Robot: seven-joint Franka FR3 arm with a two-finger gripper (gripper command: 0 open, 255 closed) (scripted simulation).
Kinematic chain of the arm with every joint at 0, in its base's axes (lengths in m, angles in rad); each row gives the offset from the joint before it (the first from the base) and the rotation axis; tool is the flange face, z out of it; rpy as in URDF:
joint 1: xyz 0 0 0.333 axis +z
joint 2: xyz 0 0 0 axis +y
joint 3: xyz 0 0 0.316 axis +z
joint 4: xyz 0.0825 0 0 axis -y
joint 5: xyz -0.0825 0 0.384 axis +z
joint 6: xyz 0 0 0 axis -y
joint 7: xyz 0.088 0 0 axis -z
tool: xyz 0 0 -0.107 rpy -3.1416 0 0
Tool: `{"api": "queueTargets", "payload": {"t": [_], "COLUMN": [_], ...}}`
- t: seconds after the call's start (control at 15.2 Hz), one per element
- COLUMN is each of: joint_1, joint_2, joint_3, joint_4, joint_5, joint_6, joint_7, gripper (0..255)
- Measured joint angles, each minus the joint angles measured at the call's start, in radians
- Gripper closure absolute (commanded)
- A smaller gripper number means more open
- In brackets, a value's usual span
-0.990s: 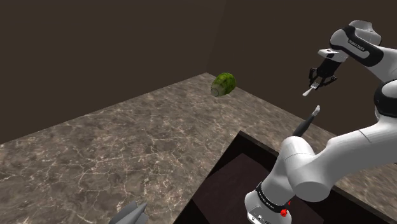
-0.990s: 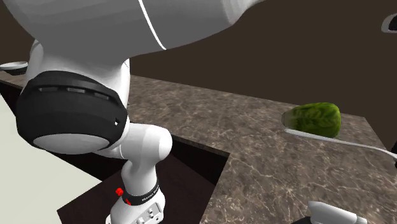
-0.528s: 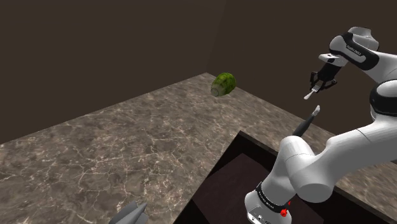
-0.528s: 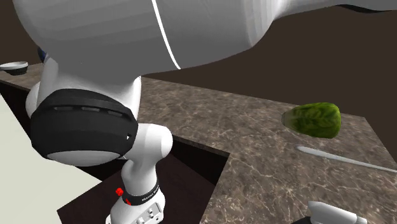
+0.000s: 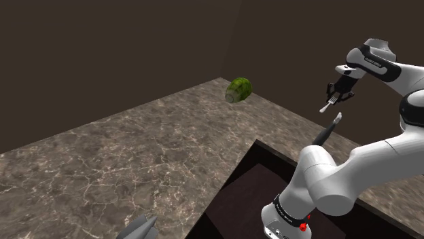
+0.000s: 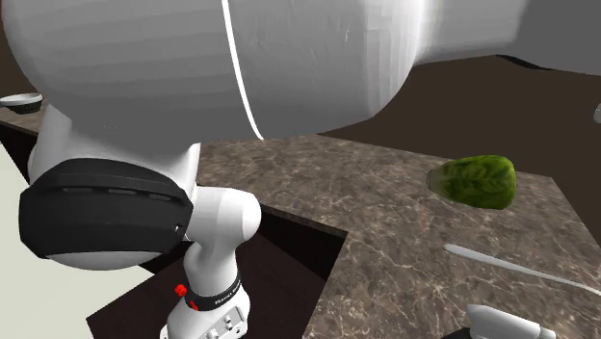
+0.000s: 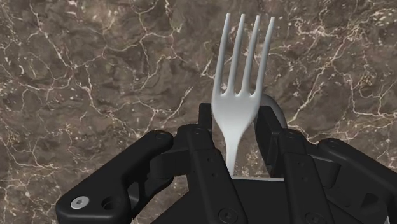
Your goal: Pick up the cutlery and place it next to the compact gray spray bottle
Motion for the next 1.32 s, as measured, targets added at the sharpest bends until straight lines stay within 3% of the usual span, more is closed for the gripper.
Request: {"api": "queueTargets", "payload": {"t": [0.59,1.32], "joint_1": [-0.052,-0.065], "joint_2": [-0.037,-0.076], "joint_3": [-0.004,-0.056], "joint_4": [-0.136,-0.257], "joint_5": [-0.036,-0.091], "joint_6": [0.1,0.215], "joint_7": [0.033,0.072], "gripper": [255,255]}}
